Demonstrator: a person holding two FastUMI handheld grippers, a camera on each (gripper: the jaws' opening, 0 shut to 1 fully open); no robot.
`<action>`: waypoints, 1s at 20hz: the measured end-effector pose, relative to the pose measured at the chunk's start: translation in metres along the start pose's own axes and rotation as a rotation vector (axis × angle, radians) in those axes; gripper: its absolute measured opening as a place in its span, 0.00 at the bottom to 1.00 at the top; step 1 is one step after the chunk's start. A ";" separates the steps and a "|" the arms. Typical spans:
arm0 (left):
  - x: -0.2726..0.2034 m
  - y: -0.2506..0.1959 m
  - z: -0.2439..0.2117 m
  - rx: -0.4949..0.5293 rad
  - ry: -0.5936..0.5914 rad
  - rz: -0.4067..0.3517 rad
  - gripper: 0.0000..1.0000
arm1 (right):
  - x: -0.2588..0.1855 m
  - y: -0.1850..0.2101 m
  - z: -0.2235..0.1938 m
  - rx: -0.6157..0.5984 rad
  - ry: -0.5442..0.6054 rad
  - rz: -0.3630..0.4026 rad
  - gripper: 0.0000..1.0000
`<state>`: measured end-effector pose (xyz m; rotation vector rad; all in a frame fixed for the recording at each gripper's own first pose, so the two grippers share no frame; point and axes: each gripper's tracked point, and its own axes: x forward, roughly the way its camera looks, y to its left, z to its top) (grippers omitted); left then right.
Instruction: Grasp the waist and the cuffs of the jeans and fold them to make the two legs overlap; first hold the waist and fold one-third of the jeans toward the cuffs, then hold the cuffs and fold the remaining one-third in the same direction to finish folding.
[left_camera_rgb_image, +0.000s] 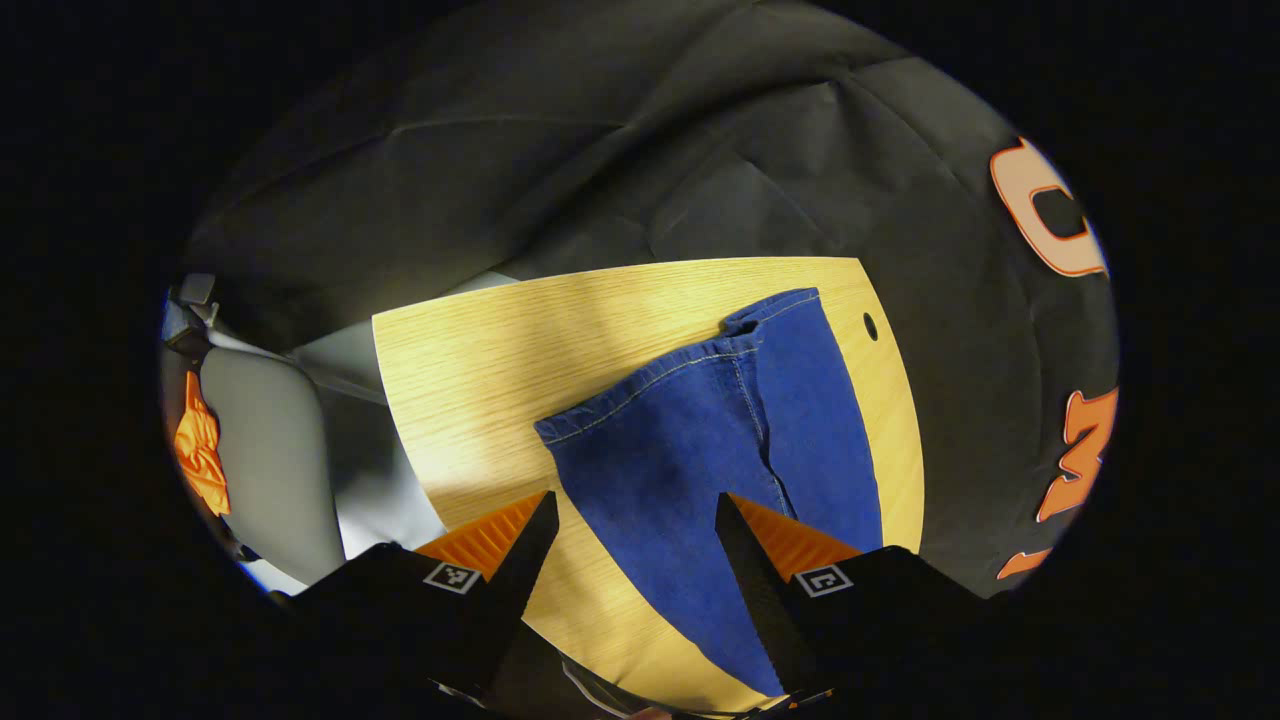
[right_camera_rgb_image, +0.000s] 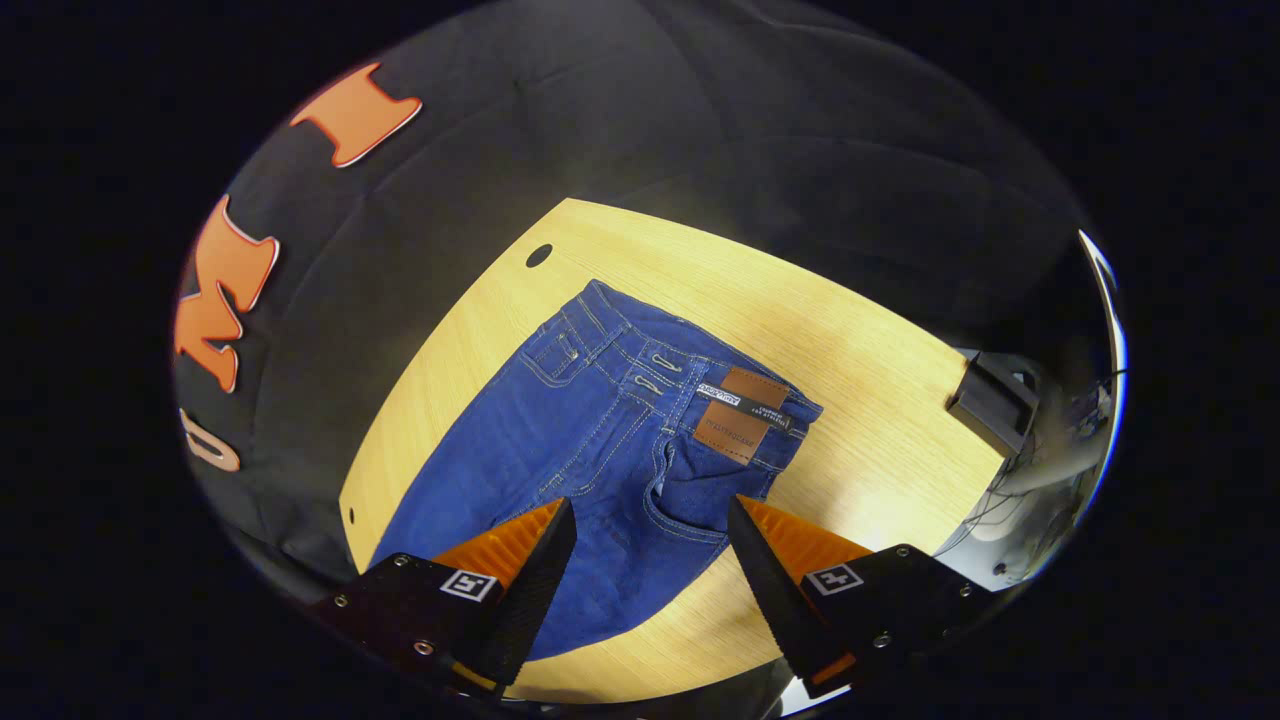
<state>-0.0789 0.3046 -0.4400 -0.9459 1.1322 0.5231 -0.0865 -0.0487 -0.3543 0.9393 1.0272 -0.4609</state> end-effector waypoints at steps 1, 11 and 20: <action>0.004 0.006 0.001 -0.011 0.005 -0.004 0.98 | 0.003 -0.003 0.002 0.027 0.008 0.008 0.96; 0.033 -0.015 0.026 -0.044 0.023 -0.209 0.81 | 0.024 -0.042 0.006 0.261 0.056 0.045 0.95; 0.044 -0.011 0.020 -0.042 0.002 -0.161 0.04 | 0.034 -0.050 0.003 0.368 0.079 0.137 0.95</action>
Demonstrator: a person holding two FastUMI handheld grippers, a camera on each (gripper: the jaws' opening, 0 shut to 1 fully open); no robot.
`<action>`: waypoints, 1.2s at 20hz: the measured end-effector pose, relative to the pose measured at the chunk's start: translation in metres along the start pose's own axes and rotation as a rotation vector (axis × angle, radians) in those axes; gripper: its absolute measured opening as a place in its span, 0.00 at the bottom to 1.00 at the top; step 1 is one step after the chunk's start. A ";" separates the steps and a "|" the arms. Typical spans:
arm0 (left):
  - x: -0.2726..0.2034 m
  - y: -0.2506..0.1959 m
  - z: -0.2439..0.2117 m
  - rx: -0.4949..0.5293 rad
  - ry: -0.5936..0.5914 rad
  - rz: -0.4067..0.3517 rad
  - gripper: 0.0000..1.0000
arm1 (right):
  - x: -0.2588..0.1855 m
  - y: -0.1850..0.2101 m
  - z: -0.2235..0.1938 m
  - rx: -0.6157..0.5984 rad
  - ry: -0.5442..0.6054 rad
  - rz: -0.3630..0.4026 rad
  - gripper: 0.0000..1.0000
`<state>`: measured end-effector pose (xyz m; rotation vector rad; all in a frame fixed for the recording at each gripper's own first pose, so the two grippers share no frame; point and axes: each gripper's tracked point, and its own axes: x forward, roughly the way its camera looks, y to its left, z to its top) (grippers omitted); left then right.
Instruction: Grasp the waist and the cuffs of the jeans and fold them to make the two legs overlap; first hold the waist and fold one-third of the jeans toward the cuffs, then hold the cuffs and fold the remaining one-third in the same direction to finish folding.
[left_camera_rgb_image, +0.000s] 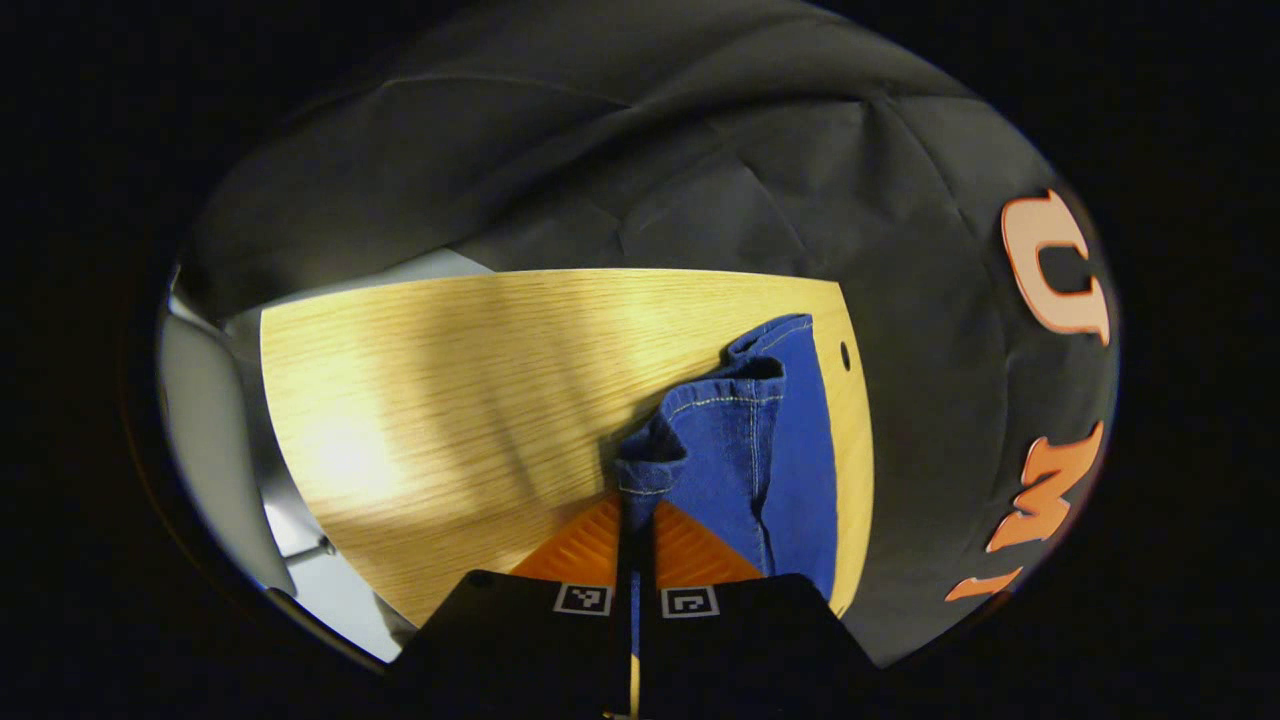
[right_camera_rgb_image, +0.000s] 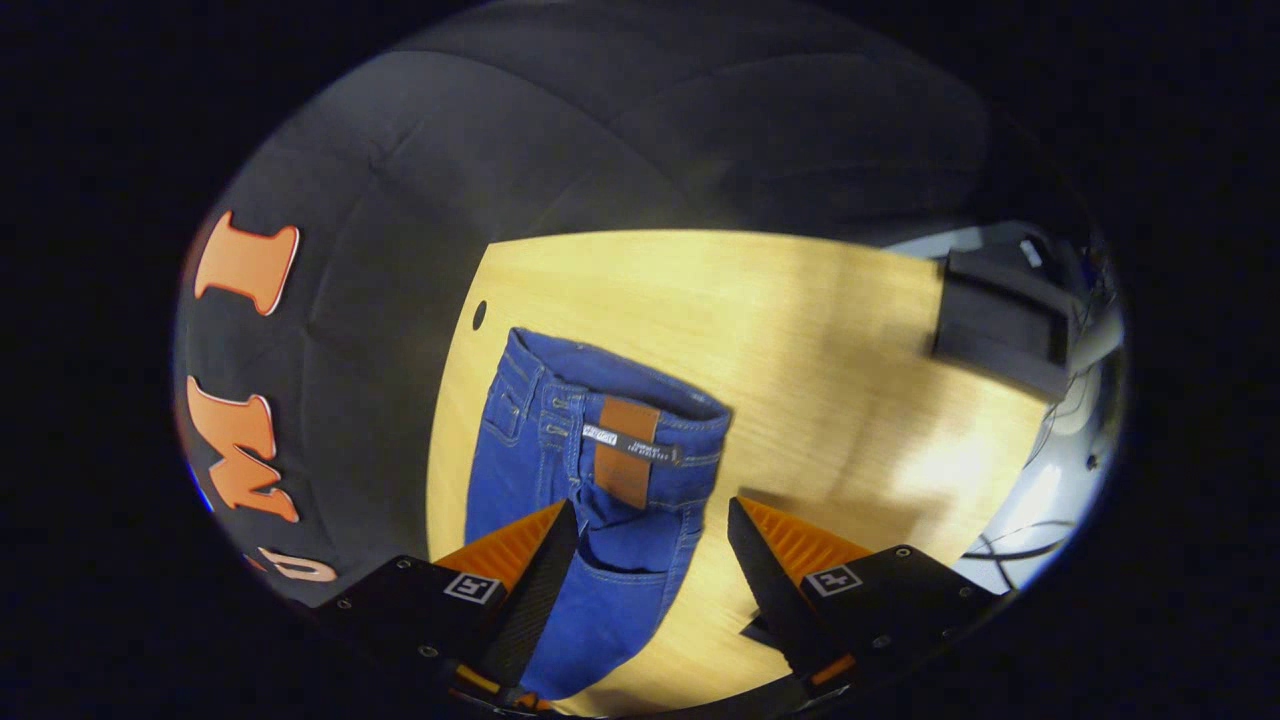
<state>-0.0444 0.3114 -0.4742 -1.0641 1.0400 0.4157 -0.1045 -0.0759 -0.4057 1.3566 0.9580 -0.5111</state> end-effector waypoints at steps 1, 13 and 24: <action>-0.003 -0.005 -0.002 0.016 0.001 0.004 0.03 | 0.007 0.003 -0.004 0.004 0.014 0.018 0.95; -0.056 -0.055 -0.017 0.123 -0.078 0.020 0.03 | 0.029 0.027 0.006 0.092 -0.001 0.106 0.16; -0.089 -0.097 -0.012 0.204 -0.062 0.016 0.02 | -0.009 0.083 0.011 0.025 -0.012 0.152 0.16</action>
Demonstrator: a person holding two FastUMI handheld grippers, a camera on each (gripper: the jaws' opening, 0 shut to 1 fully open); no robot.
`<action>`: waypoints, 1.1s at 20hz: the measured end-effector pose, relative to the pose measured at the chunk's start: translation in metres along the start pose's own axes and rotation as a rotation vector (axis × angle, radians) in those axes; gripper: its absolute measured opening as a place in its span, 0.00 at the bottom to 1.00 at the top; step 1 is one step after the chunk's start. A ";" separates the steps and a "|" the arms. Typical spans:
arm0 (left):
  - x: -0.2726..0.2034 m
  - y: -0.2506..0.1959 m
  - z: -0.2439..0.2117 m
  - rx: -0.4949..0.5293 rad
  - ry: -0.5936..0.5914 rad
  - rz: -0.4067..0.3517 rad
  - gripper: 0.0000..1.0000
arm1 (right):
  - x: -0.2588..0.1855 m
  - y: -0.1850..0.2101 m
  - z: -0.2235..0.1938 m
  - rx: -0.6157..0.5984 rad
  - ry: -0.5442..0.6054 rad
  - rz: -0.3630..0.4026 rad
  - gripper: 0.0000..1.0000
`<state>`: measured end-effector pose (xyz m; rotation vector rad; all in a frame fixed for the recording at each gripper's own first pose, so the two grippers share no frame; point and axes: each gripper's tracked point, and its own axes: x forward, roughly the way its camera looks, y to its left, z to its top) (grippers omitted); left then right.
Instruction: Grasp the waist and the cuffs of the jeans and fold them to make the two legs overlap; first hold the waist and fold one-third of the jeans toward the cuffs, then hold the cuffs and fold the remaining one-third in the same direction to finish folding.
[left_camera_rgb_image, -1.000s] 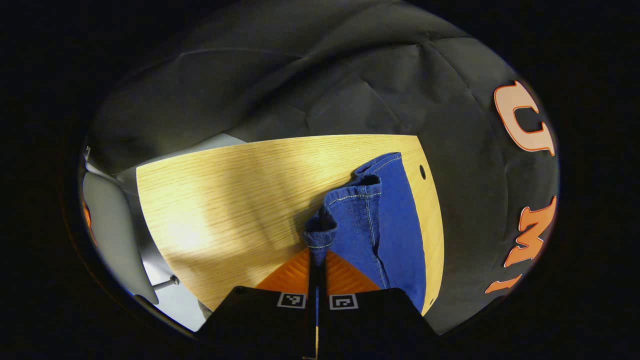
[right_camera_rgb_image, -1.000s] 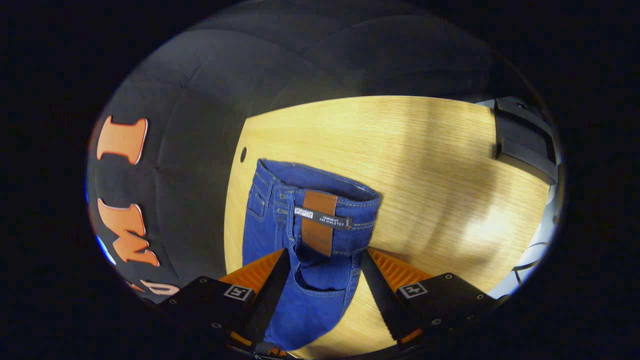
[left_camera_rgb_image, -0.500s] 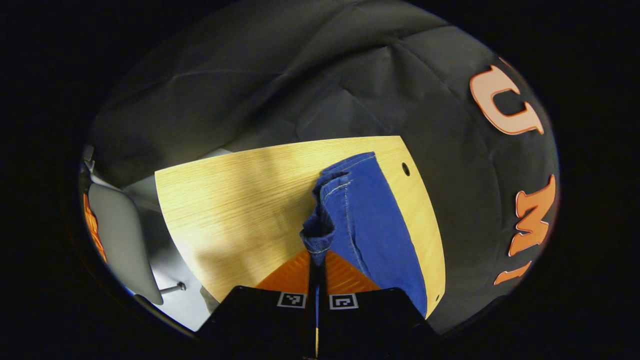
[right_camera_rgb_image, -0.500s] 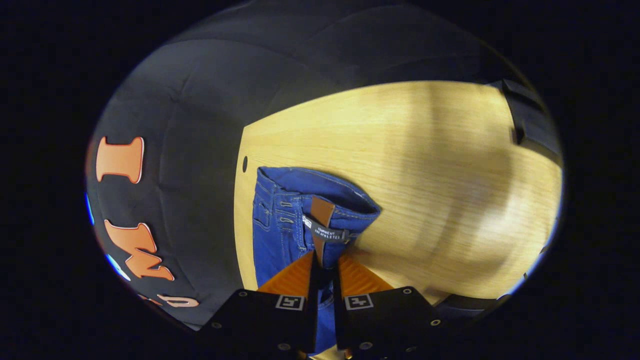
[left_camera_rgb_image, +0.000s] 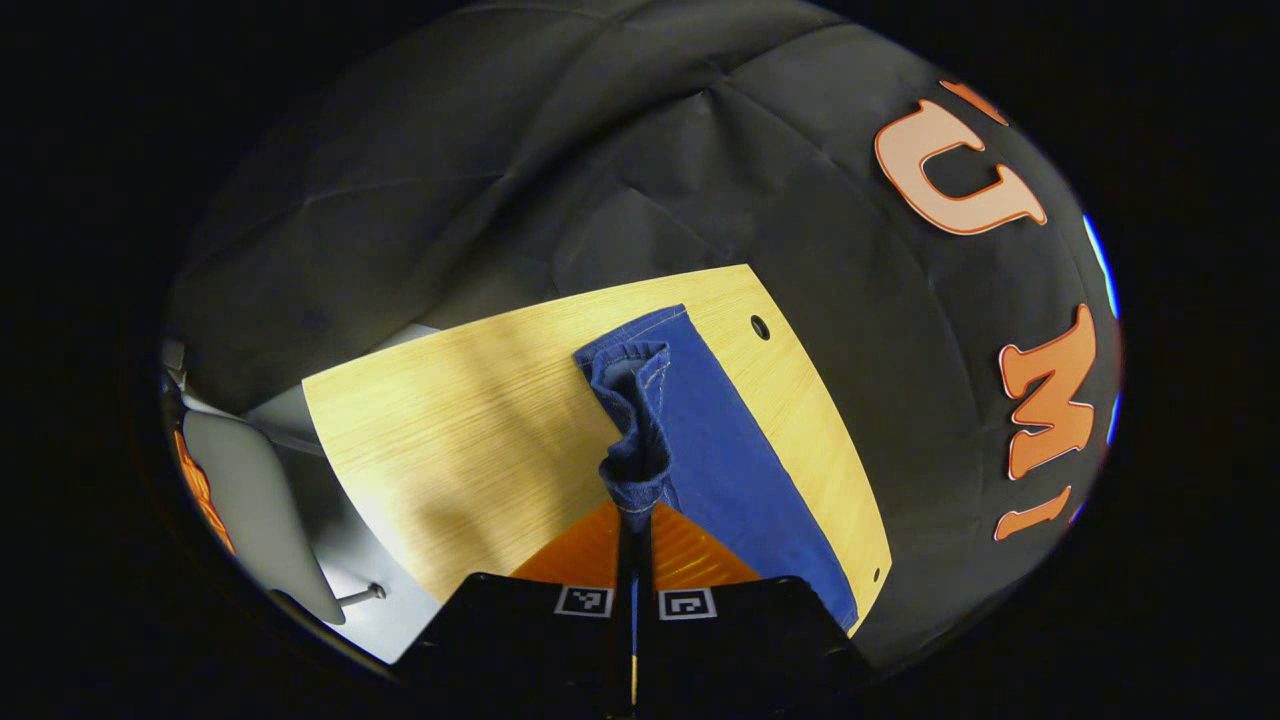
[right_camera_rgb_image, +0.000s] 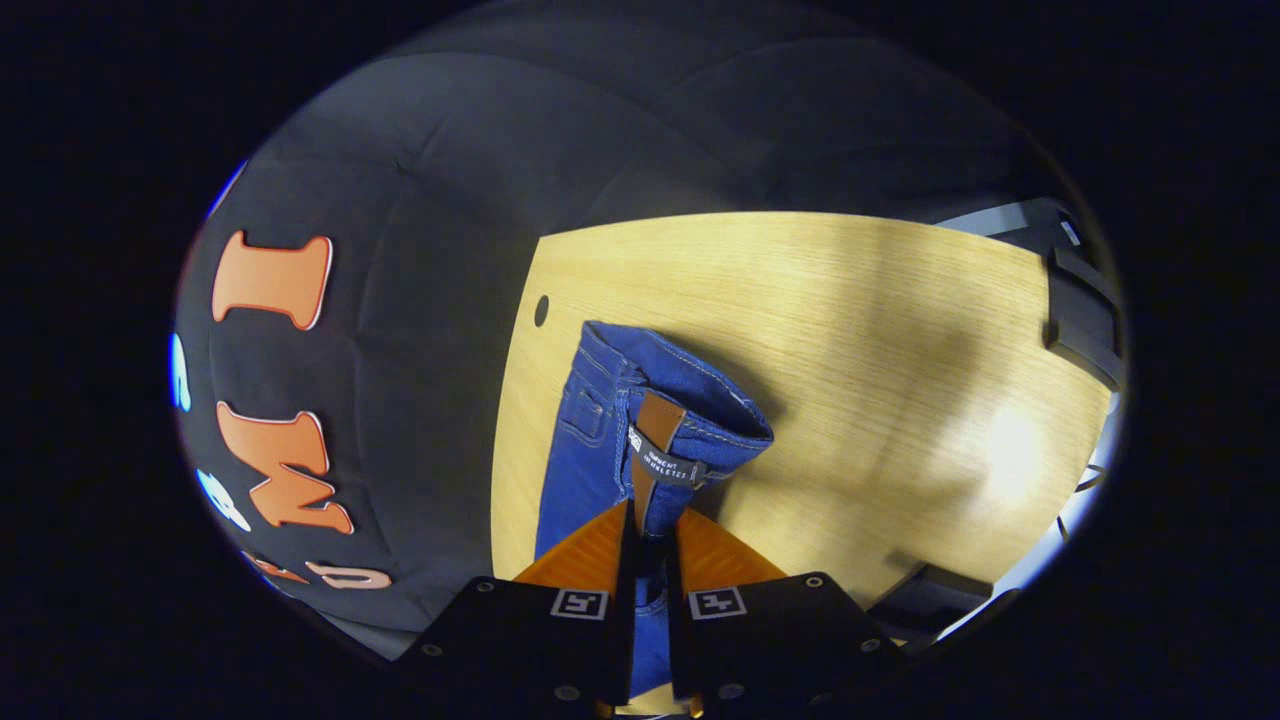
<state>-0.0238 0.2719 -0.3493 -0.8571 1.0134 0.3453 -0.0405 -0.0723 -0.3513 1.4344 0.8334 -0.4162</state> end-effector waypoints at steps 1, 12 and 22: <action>-0.002 0.004 0.005 -0.031 0.020 0.021 0.02 | -0.001 0.005 0.001 -0.002 -0.008 -0.012 0.15; 0.045 0.006 0.016 -0.037 0.185 0.066 0.01 | 0.021 0.061 -0.004 0.028 -0.009 -0.084 0.16; 0.054 0.014 0.022 -0.073 0.195 0.121 0.01 | 0.023 0.062 -0.002 0.034 0.007 -0.122 0.16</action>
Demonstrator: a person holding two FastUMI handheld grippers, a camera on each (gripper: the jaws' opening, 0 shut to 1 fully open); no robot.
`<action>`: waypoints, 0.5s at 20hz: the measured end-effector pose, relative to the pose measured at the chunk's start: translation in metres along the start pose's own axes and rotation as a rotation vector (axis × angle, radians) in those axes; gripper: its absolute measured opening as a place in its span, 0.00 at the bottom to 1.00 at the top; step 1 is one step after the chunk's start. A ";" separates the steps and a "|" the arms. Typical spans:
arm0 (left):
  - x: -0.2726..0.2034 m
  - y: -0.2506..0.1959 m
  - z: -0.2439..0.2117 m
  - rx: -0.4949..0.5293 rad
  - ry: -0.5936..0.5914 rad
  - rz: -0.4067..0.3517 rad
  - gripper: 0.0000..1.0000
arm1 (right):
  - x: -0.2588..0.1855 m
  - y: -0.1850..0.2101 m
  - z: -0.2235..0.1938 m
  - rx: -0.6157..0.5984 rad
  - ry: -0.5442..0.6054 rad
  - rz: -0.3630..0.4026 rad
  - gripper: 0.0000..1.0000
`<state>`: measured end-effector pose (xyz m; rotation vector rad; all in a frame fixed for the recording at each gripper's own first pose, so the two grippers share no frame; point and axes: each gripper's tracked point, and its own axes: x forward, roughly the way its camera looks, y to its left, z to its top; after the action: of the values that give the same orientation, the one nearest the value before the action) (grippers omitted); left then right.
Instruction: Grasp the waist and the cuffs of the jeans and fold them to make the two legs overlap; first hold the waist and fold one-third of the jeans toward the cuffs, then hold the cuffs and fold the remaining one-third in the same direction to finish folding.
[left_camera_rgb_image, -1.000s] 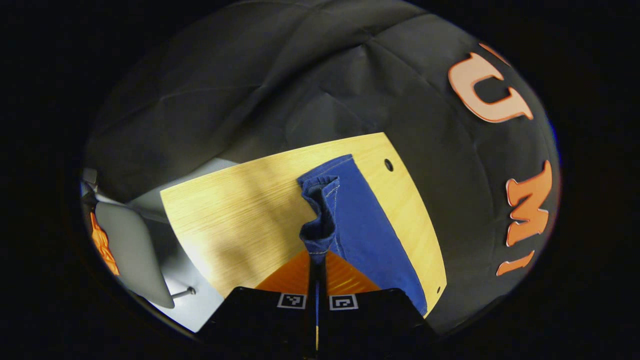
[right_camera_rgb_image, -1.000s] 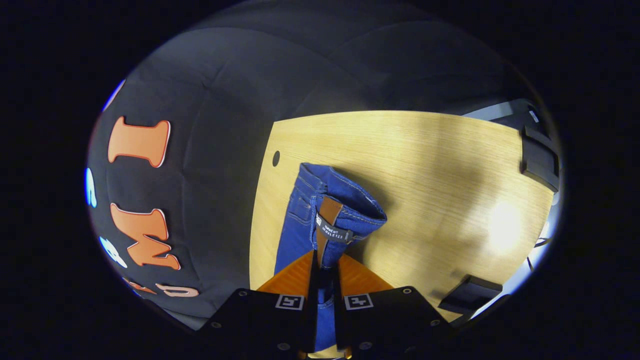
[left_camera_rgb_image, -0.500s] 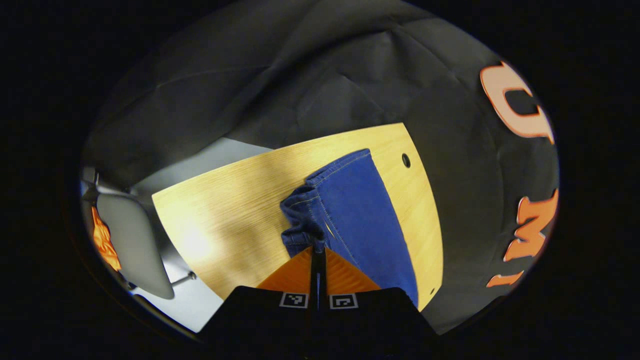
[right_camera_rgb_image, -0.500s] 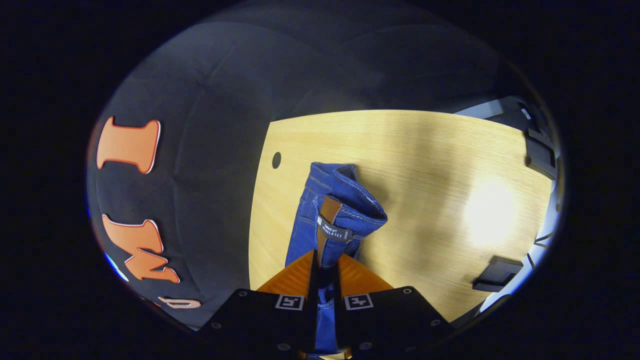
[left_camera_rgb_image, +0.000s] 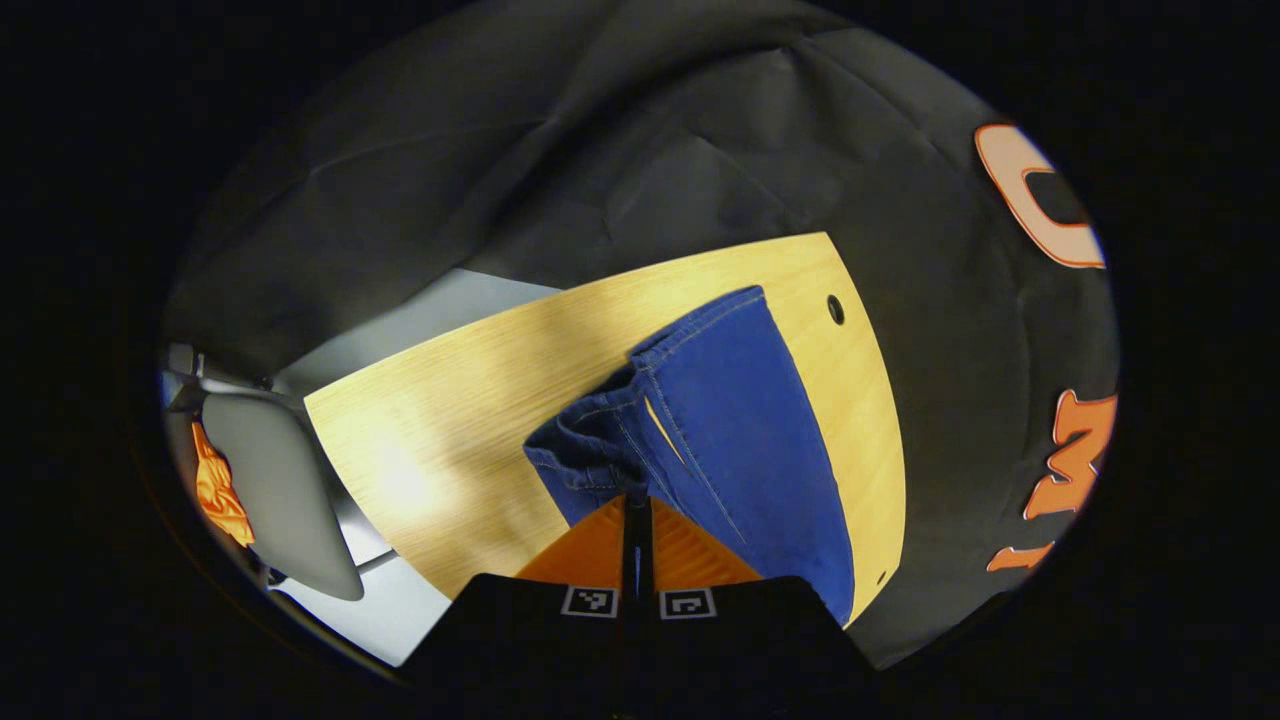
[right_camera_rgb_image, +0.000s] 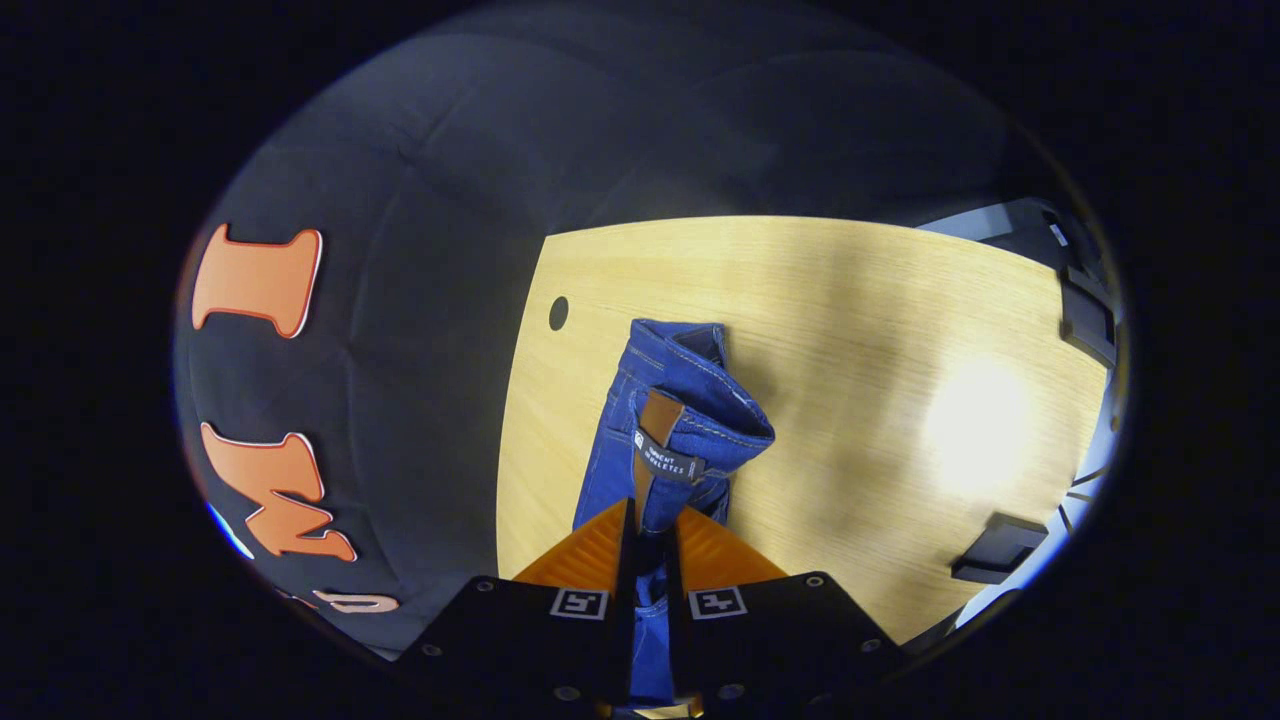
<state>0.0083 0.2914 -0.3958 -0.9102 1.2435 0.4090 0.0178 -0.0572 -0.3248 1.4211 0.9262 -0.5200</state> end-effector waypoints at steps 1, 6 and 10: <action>0.000 -0.003 0.000 -0.021 0.003 -0.003 0.00 | 0.003 -0.002 0.003 0.010 -0.003 -0.024 0.15; 0.008 -0.037 0.040 -0.172 -0.002 -0.017 0.00 | 0.022 0.027 0.014 0.108 0.006 -0.036 0.15; 0.032 -0.079 0.081 -0.226 0.008 -0.023 0.00 | 0.056 0.049 0.027 0.171 0.020 -0.091 0.15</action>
<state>0.1256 0.2998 -0.3932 -1.1182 1.2088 0.5360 0.0945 -0.0649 -0.3419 1.5453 0.9846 -0.6672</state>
